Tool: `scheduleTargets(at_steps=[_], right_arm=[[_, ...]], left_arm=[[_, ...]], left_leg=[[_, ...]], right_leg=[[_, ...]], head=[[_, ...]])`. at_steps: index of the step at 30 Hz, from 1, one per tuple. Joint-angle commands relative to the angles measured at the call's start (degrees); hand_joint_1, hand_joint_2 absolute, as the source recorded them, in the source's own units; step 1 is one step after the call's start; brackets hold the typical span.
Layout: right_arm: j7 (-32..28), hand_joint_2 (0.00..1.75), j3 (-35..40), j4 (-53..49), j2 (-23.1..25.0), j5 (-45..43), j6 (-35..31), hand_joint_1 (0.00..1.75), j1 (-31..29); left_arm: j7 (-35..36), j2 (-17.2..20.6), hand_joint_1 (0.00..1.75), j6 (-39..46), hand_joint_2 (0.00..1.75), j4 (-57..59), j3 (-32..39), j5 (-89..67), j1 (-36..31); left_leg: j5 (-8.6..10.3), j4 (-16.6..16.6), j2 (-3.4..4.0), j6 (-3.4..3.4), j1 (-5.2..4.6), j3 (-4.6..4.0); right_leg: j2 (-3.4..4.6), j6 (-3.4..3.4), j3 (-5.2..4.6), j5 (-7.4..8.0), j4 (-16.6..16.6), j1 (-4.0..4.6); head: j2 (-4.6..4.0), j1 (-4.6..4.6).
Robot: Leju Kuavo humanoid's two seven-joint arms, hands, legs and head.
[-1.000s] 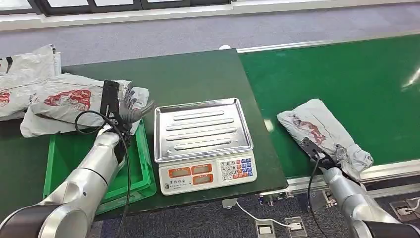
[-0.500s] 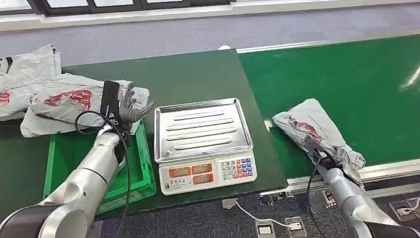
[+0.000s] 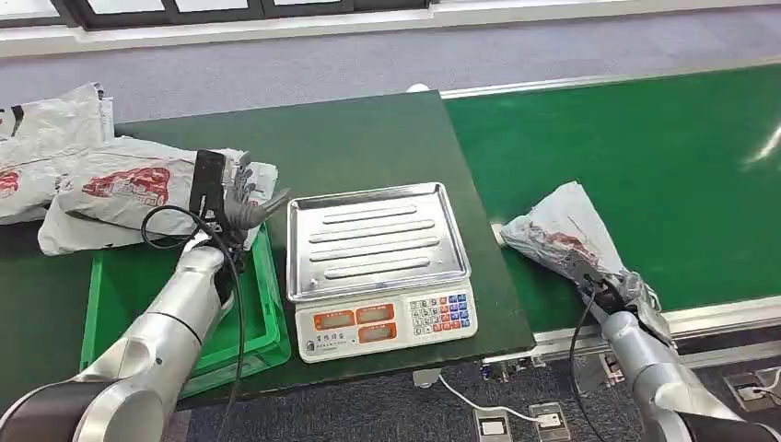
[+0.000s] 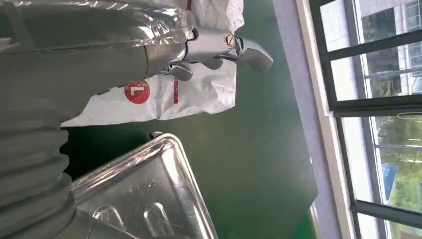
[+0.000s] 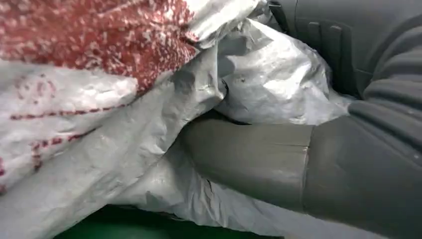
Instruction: Moved the parcel from conveyor to table for the left to box.
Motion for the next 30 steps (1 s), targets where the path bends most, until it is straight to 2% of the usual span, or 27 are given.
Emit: scheduleTargets(at_steps=[1, 6, 8, 10, 12, 13, 15, 16, 17, 18, 19, 23, 25, 30], right_arm=[[-0.9, 1.75, -4.7, -0.2, 1.9, 0.2, -0.3, 1.75, 0.8], [-5.2, 1.75, -5.1, -2.8, 3.1, 0.1, -4.5, 1.75, -0.8], [-9.6, 1.75, -5.6, -4.9, 4.3, -1.1, -6.7, 1.75, -3.1], [-16.6, 1.75, -6.5, -9.4, 5.6, -4.9, -9.9, 1.75, -6.3], [-18.5, 1.75, -6.4, -12.8, 6.5, -7.5, -9.0, 1.75, -9.3], [-23.9, 1.75, -6.3, -16.5, 7.5, -11.2, -10.6, 1.75, -13.8], [-24.0, 1.75, -5.8, -16.3, 7.5, -11.7, -10.3, 1.75, -15.9], [-19.8, 1.75, -3.8, -16.9, 7.8, -11.1, -7.5, 1.75, -21.5], [-18.7, 1.75, -3.0, -16.0, 8.1, -11.5, -6.8, 1.75, -24.7], [-18.7, 1.75, -2.5, -12.8, 8.8, -13.7, -5.3, 1.75, -29.3], [-18.3, 1.75, -1.8, -11.2, 9.0, -13.8, -5.6, 1.75, -31.1], [-19.4, 1.75, -1.2, -9.3, 9.0, -15.0, -7.0, 1.75, -31.0], [-19.6, 1.75, -1.1, -6.6, 9.4, -15.9, -6.9, 1.75, -33.0], [-19.9, 1.75, 1.0, -1.7, 11.5, -16.1, -3.7, 1.75, -35.9]], left_arm=[[0.3, 0.1, 0.00, -0.3, 1.75, 2.0, -2.9, 0.0, -1.5], [0.2, 0.1, 0.00, -0.4, 1.75, 1.9, -2.9, 0.1, -1.6], [0.0, 0.2, 0.00, -0.3, 1.75, 1.9, -3.0, 0.2, -1.6], [-0.3, 0.2, 0.00, -0.1, 1.75, 1.8, -3.1, 0.2, -1.6], [-0.2, 0.0, 0.00, 0.2, 1.75, 1.8, -3.2, 0.1, -1.9], [-0.9, -0.7, 0.00, 0.5, 1.75, 1.7, -3.6, -0.3, -2.8], [-1.1, -0.9, 0.00, 0.4, 1.75, 1.8, -3.7, -0.3, -3.2], [-0.4, -1.6, 0.00, 0.6, 1.75, 1.6, -3.9, -0.1, -4.2], [-0.5, -2.0, 0.00, 0.5, 1.75, 1.6, -4.0, -0.1, -4.7], [-0.7, -2.6, 0.00, 0.5, 1.75, 1.8, -3.9, 0.1, -5.7], [-0.5, -2.8, 0.00, 0.6, 1.75, 1.8, -3.9, 0.2, -6.0], [-0.4, -2.7, 0.00, 0.7, 1.75, 2.0, -3.9, 0.1, -6.1], [-0.1, -2.9, 0.00, 0.9, 1.75, 2.4, -3.7, 0.3, -6.7], [0.1, -2.8, 0.00, 1.7, 1.75, 2.7, -2.9, 0.8, -7.8]], left_leg=[[-0.06, -0.1, -0.04, -0.03, 0.07, 0.26], [-0.05, 0.0, 0.05, -0.01, 0.05, 0.09], [-0.04, 0.0, 0.12, -0.01, 0.02, 0.02], [-0.07, 0.0, 0.29, -0.03, 0.01, 0.11], [-0.11, 0.1, 0.56, -0.02, -0.08, -0.09], [-0.05, 0.1, 0.47, 0.00, -0.13, -0.17], [-0.03, 0.2, 0.61, 0.01, -0.20, -0.32], [-0.07, 0.2, 0.66, -0.01, -0.20, -0.28], [0.03, 0.1, 0.43, 0.04, -0.15, -0.24], [-0.04, 0.3, 0.72, 0.04, -0.24, -0.40], [0.08, 0.2, 0.53, 0.06, -0.23, -0.45], [0.15, 0.1, 0.28, 0.06, -0.08, -0.24], [0.15, 0.1, 0.16, 0.06, -0.09, -0.16], [0.11, 0.1, 0.23, 0.05, -0.07, -0.14]], right_leg=[[0.04, -0.08, 0.29, -0.05, -0.2, 0.07], [0.10, -0.06, 0.11, 0.00, -0.1, 0.03], [0.16, -0.04, 0.01, 0.02, 0.0, 0.00], [0.36, -0.08, 0.04, 0.05, -0.1, -0.01], [0.63, -0.05, -0.25, 0.10, 0.2, -0.11], [0.48, -0.01, -0.32, 0.11, 0.2, -0.16], [0.61, 0.00, -0.56, 0.16, 0.3, -0.23], [0.68, -0.03, -0.56, 0.14, 0.4, -0.23], [0.44, -0.02, -0.43, 0.13, 0.3, -0.18], [0.76, -0.04, -0.77, 0.15, 0.5, -0.26], [0.56, -0.01, -0.72, 0.18, 0.4, -0.25], [0.31, -0.03, -0.35, 0.14, 0.2, -0.10], [0.20, -0.03, -0.25, 0.11, 0.2, -0.11], [0.29, -0.05, -0.23, 0.11, 0.2, -0.09]], head=[[0.00, 0.00], [0.00, 0.00], [0.00, 0.00], [0.00, 0.02], [0.00, 0.02], [0.00, 0.02], [0.00, 0.02], [0.00, 0.02], [0.00, 0.00], [0.00, 0.00], [0.00, 0.02], [0.00, 0.00], [0.00, 0.00], [0.00, 0.00]])
